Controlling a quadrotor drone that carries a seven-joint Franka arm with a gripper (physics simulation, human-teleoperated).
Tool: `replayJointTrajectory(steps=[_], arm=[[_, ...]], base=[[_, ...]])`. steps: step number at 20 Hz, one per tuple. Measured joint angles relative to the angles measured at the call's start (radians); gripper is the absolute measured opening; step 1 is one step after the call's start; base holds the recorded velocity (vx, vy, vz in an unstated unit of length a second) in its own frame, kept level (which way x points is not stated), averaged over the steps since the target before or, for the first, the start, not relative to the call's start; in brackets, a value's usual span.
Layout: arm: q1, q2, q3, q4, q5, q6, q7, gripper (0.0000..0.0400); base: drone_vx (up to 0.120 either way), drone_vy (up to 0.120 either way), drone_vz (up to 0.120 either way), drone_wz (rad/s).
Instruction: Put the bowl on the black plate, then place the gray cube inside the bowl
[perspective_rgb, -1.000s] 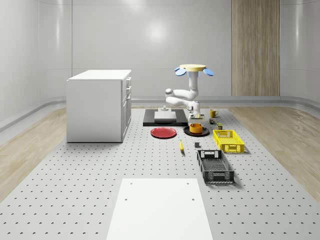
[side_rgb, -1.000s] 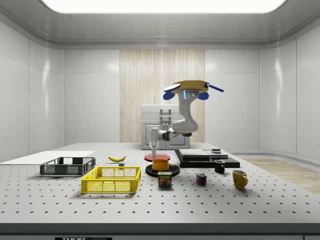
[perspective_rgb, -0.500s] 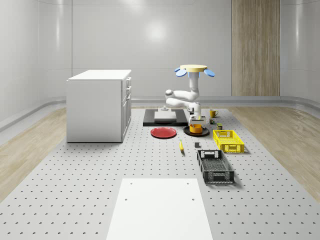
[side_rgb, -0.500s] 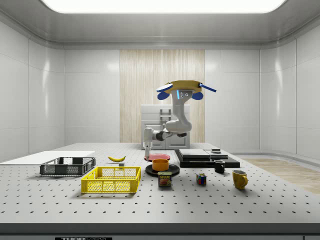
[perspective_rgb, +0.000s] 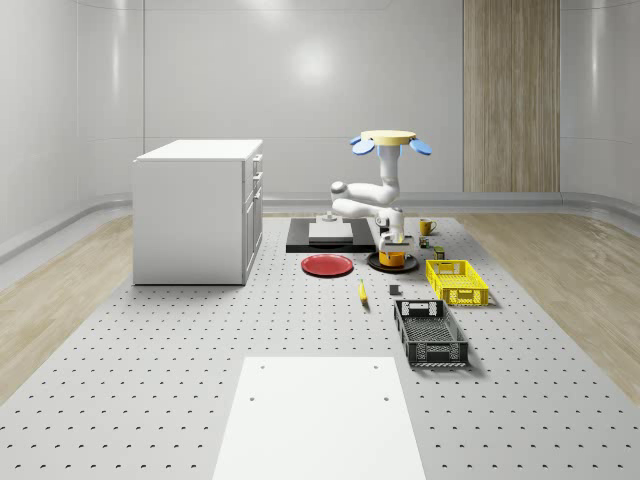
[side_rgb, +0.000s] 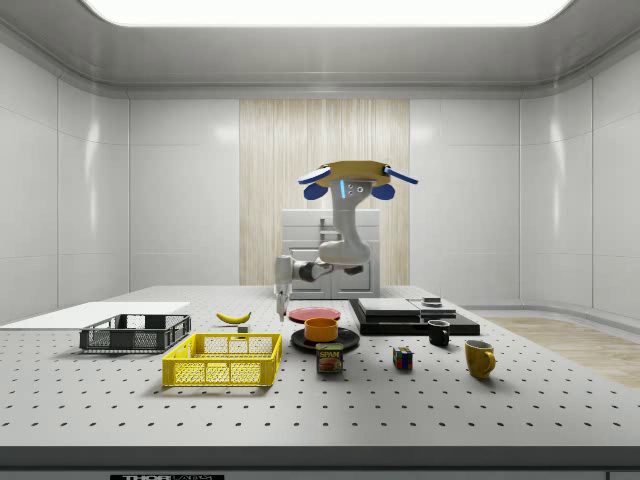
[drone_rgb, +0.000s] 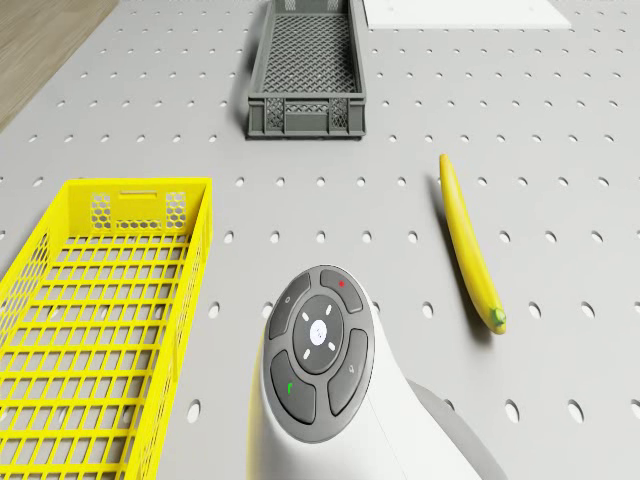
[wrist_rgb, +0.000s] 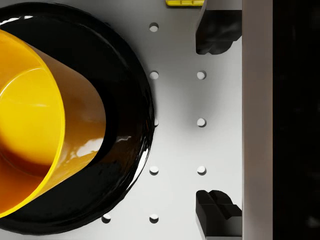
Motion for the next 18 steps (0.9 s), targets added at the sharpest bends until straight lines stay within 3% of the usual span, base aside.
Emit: replayJointTrajectory(steps=[3, 11, 13, 18], arm=[[0.001, 0.002, 0.0, 0.0, -0.001, -0.002, -0.001, 0.04], [0.002, 0.006, -0.001, 0.0, -0.002, -0.005, -0.002, 0.04], [0.003, 0.007, -0.001, -0.001, -0.003, -0.006, -0.002, 0.04], [0.004, 0.009, -0.002, -0.001, -0.004, -0.008, -0.003, 0.04]], base=[[0.12, -0.013, 0.0, 0.0], [0.12, -0.12, 0.0, 0.0], [0.12, -0.02, 0.0, 0.0], [0.12, 0.0, -0.112, 0.0]])
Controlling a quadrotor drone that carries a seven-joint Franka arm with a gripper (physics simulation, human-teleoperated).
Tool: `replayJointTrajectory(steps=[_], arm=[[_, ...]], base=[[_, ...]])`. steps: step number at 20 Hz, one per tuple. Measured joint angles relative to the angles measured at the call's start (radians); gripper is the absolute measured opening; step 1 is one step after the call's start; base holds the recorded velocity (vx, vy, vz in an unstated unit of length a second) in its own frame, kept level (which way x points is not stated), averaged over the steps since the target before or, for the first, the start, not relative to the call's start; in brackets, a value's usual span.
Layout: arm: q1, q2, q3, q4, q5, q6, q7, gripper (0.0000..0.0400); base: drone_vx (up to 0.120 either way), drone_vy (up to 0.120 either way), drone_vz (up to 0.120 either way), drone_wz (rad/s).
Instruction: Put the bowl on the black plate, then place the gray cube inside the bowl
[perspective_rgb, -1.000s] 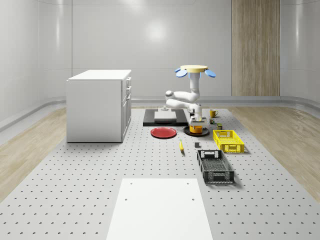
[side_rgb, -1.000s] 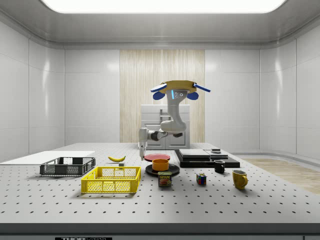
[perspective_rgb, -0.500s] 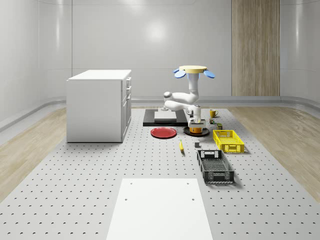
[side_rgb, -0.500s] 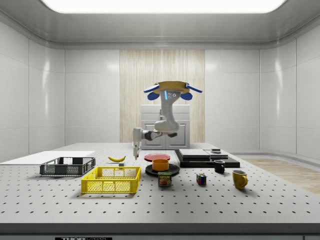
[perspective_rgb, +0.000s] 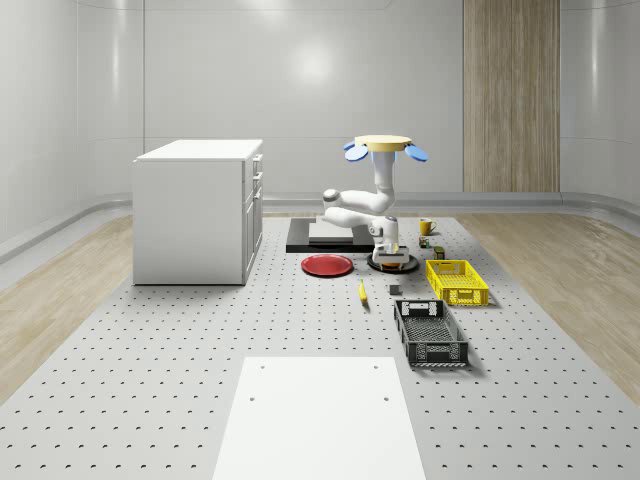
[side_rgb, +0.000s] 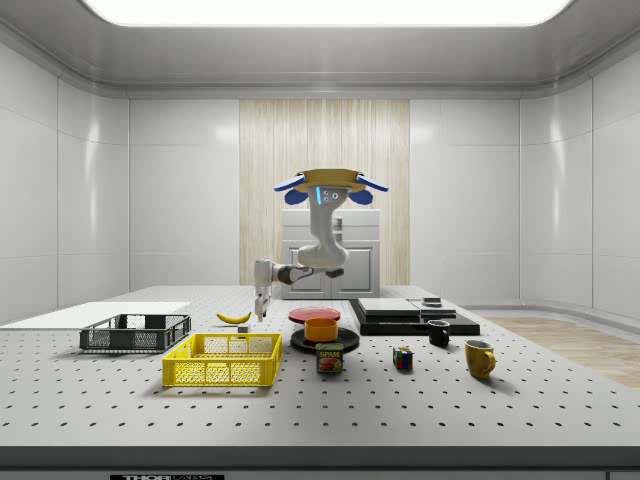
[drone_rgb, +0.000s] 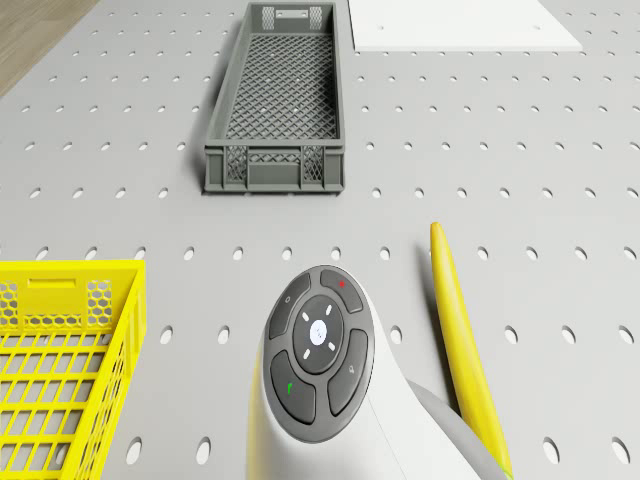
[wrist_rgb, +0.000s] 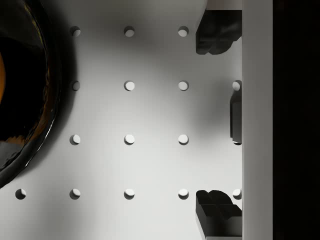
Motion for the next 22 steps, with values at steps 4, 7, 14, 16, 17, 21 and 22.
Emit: replayJointTrajectory(steps=[4, 7, 14, 16, 17, 21, 22], arm=[[0.001, 0.002, 0.0, 0.0, -0.001, -0.002, -0.001, 0.04], [0.001, 0.003, -0.001, 0.0, -0.001, -0.003, -0.001, 0.04], [0.002, 0.005, -0.001, 0.0, -0.002, -0.005, -0.002, 0.04], [0.002, 0.006, -0.003, 0.0, -0.004, -0.005, -0.002, 0.04], [0.002, 0.006, -0.008, 0.001, -0.009, -0.004, -0.002, 0.04], [-0.006, 0.005, -0.049, 0.015, -0.048, 0.012, -0.003, 0.04], [-0.008, 0.006, -0.059, 0.019, -0.058, 0.015, -0.003, 0.04]], base=[[0.12, 0.06, -0.03, 0.0], [0.12, 0.0, 0.0, 0.0], [0.12, -0.029, 0.0, 0.0], [0.0, 0.0, 0.0, 0.0], [0.0, 0.0, 0.0, 0.0], [0.0, 0.0, 0.0, 0.0], [0.0, 0.0, 0.0, 0.0]])
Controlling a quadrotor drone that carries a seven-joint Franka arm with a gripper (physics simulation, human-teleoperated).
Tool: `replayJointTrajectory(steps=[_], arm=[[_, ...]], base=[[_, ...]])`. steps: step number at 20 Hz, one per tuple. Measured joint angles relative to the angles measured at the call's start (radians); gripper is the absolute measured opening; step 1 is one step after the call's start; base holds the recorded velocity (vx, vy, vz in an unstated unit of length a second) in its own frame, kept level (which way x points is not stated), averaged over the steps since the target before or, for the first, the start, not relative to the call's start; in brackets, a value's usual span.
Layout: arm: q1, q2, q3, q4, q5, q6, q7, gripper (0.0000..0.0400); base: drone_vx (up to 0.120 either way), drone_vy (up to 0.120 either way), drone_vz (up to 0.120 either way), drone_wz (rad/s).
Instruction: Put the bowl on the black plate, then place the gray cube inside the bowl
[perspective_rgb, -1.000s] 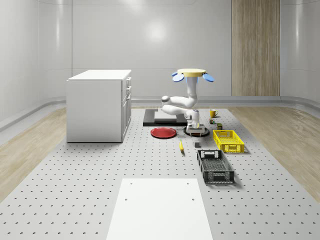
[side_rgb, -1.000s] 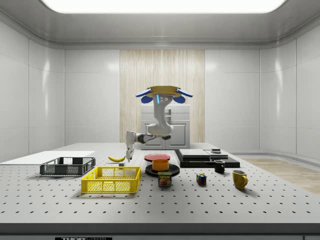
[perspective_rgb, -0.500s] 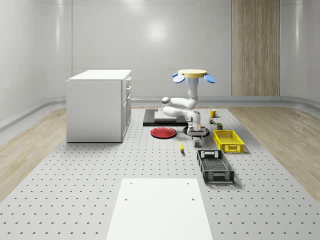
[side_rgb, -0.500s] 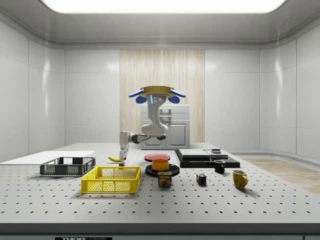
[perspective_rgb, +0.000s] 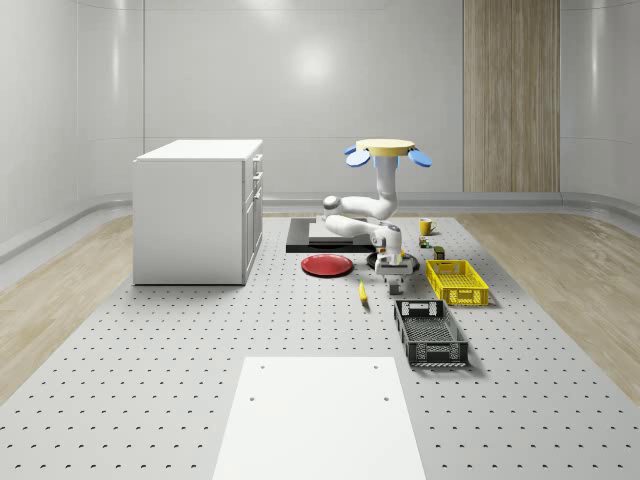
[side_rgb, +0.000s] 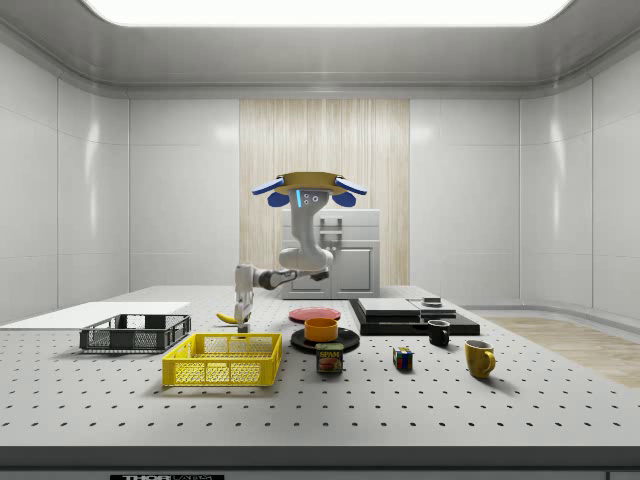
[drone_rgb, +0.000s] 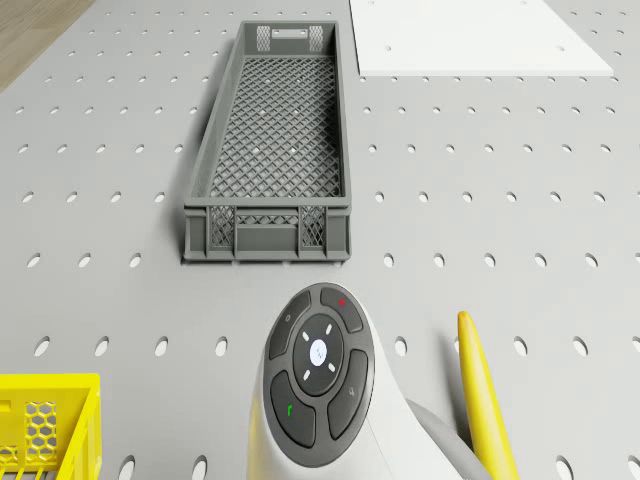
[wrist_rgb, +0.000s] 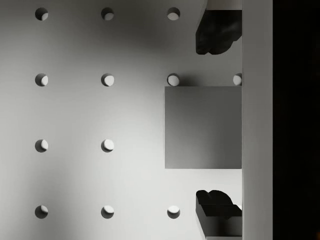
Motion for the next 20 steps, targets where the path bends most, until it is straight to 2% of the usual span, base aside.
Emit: replayJointTrajectory(steps=[12, 15, 20], arm=[[-0.011, 0.011, -0.071, 0.027, -0.07, 0.019, -0.005, 0.04], [-0.01, 0.015, -0.076, 0.029, -0.075, 0.017, -0.007, 0.0321], [-0.007, 0.02, -0.08, 0.03, -0.081, 0.013, -0.009, 0.0271]], base=[[0.0, 0.0, 0.0, 0.0], [0.0, 0.0, 0.0, 0.0], [0.0, 0.0, 0.0, 0.0]])
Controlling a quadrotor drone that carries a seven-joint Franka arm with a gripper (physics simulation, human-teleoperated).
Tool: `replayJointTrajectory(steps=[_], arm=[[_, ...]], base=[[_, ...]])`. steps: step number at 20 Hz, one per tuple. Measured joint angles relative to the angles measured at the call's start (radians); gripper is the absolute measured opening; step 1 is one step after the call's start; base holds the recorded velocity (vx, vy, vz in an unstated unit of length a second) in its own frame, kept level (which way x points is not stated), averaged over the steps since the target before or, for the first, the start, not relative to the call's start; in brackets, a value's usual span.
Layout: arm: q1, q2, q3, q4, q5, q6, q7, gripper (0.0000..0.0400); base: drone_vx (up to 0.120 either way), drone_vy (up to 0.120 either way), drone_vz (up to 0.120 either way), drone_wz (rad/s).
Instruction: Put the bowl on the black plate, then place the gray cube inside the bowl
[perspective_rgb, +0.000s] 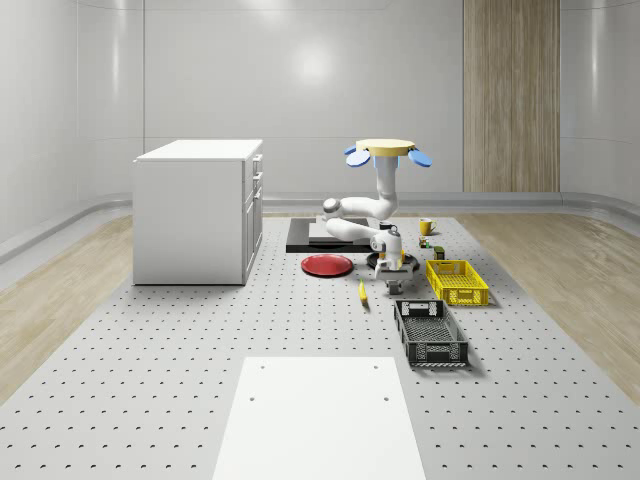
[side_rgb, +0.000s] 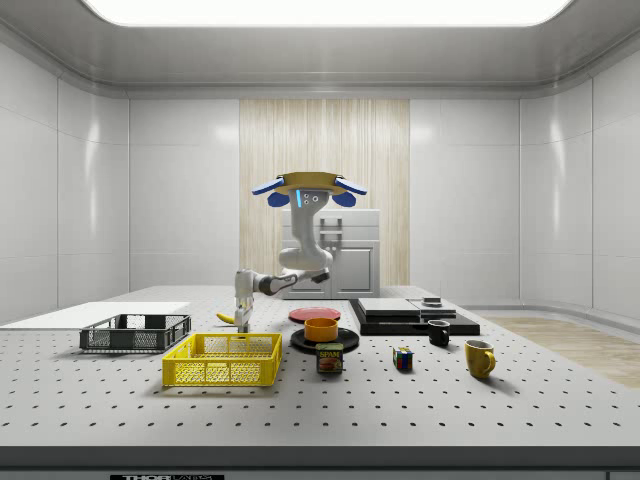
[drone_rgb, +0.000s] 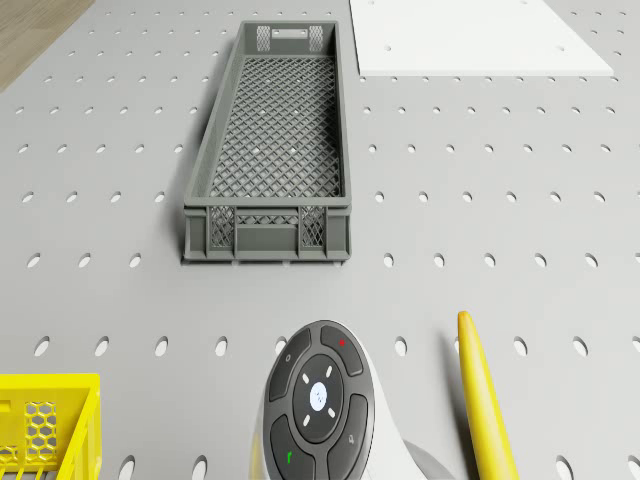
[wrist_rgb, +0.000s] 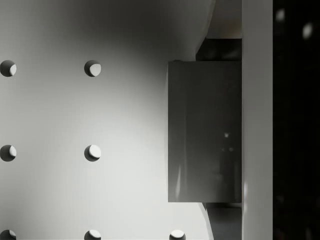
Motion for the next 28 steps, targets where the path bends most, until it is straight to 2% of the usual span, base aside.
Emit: replayJointTrajectory(steps=[9, 17, 22, 24, 28], arm=[[0.011, 0.009, 0.018, -0.01, 0.014, -0.019, -0.004, 0.0252], [0.027, 0.016, 0.087, -0.038, 0.079, -0.053, -0.004, 0.0251], [0.03, 0.017, 0.101, -0.043, 0.092, -0.06, -0.004, 0.0251], [0.03, 0.018, 0.103, -0.044, 0.094, -0.061, -0.004, 0.0251], [0.031, 0.018, 0.105, -0.045, 0.096, -0.062, -0.004, 0.0251]], base=[[0.0, 0.0, 0.0, 0.0], [0.0, 0.0, 0.12, 0.0], [-0.104, 0.12, 0.112, 0.0], [-0.04, 0.12, 0.0, 0.0], [-0.08, 0.0, 0.0, 0.0]])
